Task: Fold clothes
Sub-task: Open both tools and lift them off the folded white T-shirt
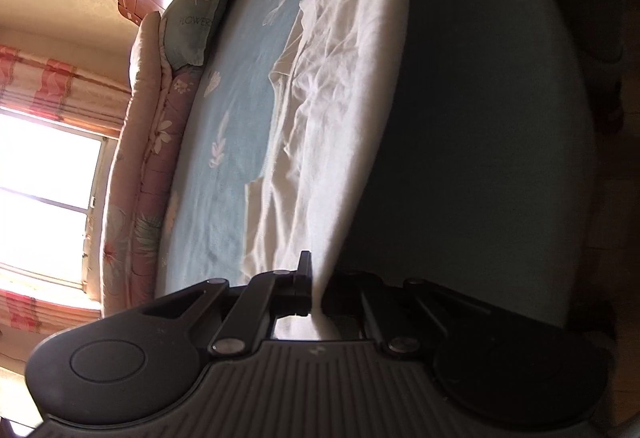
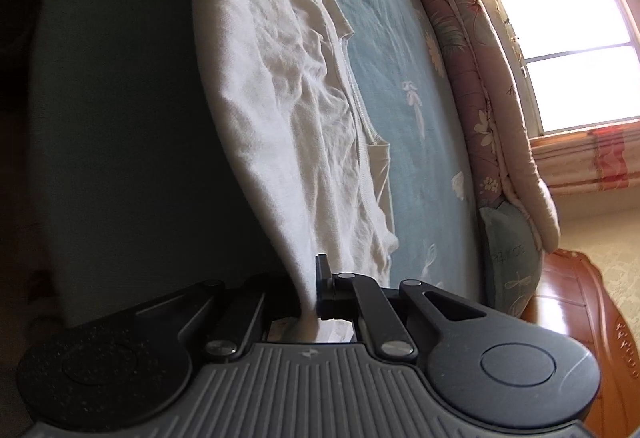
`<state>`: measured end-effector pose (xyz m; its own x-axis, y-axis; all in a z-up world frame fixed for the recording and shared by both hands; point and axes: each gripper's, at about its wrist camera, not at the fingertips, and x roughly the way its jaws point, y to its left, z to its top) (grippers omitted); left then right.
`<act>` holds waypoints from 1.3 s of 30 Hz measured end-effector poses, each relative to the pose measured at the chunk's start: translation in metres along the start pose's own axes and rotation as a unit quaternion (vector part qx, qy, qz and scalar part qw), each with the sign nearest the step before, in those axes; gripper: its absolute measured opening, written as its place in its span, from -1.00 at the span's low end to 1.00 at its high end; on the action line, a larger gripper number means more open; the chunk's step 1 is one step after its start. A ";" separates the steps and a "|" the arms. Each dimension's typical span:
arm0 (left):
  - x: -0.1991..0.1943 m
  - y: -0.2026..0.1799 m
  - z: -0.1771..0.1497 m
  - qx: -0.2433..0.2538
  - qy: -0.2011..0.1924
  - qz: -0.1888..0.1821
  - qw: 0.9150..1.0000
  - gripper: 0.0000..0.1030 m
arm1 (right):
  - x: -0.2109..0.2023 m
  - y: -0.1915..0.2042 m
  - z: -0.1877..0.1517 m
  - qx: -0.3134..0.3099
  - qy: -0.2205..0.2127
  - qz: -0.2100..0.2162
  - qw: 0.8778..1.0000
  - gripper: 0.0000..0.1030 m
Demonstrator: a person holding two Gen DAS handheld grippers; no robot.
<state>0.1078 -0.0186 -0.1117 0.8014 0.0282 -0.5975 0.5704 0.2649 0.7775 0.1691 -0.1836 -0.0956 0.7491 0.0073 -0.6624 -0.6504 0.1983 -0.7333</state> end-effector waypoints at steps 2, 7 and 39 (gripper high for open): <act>-0.007 -0.010 -0.002 -0.010 0.001 -0.008 1.000 -0.97 | -0.006 0.013 -0.003 0.010 0.005 0.015 1.000 -0.88; -0.021 -0.022 -0.014 -0.049 0.009 -0.049 0.998 -0.89 | -0.011 0.031 -0.011 0.029 0.014 0.064 0.997 -0.66; 0.041 0.119 -0.063 -0.517 -0.038 -0.189 0.834 -0.20 | 0.002 -0.056 -0.048 0.488 -0.085 0.193 0.847 0.78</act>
<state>0.1972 0.0749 -0.0559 0.6307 -0.2971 -0.7169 0.3571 0.9313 -0.0718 0.2015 -0.2416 -0.0633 0.5661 0.3813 -0.7308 -0.4989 0.8643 0.0644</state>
